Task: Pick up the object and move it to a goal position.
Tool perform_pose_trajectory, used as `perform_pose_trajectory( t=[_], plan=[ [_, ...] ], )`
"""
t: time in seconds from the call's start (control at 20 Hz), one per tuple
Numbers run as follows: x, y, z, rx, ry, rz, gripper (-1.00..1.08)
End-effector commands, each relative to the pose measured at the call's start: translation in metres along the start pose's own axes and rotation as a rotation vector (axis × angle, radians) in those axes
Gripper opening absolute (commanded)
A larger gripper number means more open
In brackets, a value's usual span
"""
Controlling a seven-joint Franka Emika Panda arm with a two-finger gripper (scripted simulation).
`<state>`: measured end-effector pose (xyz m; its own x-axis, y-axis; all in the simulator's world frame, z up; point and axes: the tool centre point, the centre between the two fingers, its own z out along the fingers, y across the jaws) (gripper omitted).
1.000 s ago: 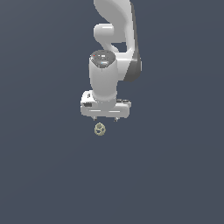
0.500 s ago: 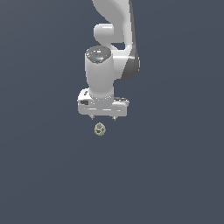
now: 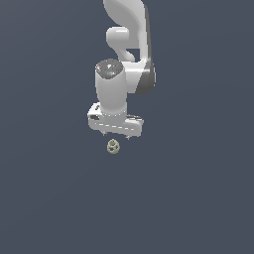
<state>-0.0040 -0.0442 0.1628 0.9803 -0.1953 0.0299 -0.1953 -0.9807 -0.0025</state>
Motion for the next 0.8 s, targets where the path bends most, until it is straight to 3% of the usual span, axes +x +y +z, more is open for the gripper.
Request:
perform_pose_trajectory(
  t=[0.0, 0.75],
  plan=[
    [-0.002, 0.003, 0.008, 0.001, -0.004, 0.055, 1.0],
    [-0.019, 0.029, 0.062, -0.006, -0.026, 0.454, 1.0]
  ],
)
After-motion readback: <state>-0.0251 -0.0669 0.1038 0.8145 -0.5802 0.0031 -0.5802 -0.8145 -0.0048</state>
